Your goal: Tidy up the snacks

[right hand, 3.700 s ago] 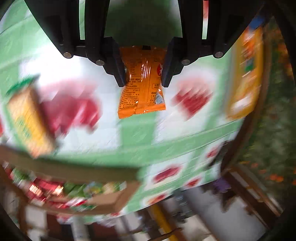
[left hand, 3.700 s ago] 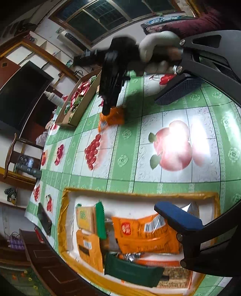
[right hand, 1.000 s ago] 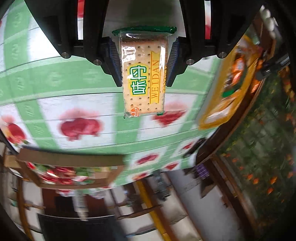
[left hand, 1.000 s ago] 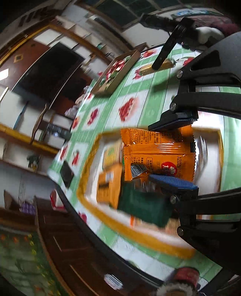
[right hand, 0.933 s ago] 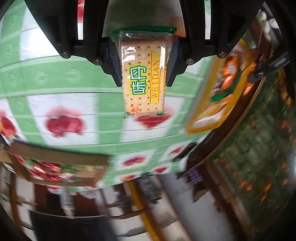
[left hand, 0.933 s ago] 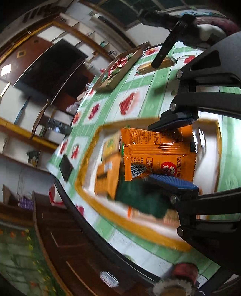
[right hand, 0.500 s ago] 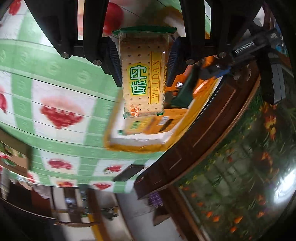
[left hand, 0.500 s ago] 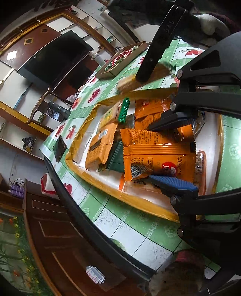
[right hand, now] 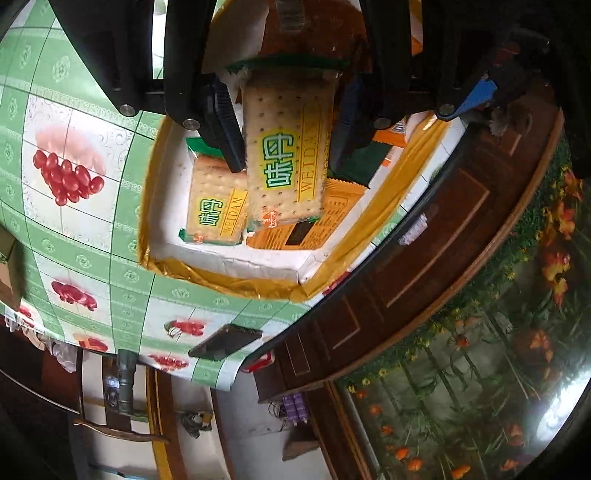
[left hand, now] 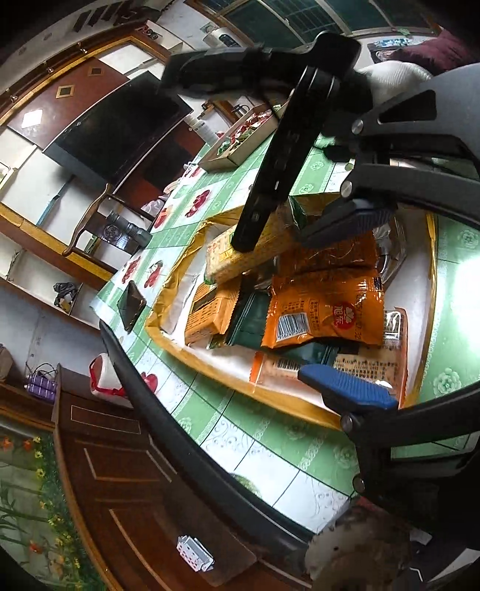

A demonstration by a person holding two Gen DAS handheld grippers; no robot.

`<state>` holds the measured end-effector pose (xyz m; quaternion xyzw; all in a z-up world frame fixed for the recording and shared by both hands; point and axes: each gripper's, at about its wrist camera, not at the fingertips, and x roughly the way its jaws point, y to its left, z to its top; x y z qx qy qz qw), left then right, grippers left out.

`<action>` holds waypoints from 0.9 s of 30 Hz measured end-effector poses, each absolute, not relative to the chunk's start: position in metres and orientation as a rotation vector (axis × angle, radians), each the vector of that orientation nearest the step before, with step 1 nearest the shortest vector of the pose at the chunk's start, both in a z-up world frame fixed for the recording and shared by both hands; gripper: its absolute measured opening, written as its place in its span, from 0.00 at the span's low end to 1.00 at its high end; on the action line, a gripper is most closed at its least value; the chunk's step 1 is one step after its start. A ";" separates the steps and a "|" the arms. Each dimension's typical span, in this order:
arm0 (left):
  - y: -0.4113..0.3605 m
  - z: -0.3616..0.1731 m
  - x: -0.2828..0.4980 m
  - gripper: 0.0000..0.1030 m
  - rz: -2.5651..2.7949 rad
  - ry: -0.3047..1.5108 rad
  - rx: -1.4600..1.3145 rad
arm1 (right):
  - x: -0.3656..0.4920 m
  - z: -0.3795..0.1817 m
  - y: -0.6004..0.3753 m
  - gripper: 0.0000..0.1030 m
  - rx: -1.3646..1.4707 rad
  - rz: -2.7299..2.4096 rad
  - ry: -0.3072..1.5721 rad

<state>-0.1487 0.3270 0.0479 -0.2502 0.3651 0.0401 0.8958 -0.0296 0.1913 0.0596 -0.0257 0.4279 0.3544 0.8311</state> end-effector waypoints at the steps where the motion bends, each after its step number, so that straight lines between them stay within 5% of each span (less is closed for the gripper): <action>1: 0.327 0.049 -0.149 0.64 0.085 0.756 -0.520 | -0.032 0.063 0.185 0.52 -0.034 0.750 0.900; 27: 0.187 0.105 -0.164 0.77 0.155 0.702 -0.155 | -0.133 0.078 -0.008 0.68 0.203 0.518 0.711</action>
